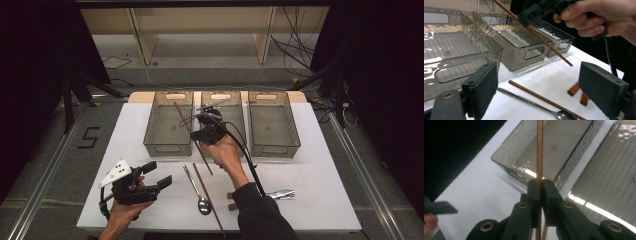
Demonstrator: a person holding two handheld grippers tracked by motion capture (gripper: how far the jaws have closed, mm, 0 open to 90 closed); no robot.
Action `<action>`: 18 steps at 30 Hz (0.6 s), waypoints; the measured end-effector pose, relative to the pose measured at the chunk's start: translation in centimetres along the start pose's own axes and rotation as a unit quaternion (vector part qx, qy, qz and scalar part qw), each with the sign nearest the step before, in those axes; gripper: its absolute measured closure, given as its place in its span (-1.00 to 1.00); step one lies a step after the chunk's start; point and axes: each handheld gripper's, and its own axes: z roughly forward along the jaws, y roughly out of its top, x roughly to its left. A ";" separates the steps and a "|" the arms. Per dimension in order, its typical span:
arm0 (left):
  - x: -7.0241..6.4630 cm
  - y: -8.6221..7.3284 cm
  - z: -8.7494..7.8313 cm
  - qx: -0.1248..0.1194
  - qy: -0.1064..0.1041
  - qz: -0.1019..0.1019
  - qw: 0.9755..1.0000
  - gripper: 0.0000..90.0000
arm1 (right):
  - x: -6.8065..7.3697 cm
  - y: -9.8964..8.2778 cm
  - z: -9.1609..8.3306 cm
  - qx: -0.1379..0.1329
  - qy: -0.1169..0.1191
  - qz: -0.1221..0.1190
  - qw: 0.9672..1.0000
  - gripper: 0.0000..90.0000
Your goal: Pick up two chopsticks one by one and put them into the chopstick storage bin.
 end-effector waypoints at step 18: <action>0.2 0.0 -0.1 -0.003 -0.002 -0.001 1.000 -0.66 | -1.0 5.8 4.1 -0.008 -0.001 0.025 1.000 0.90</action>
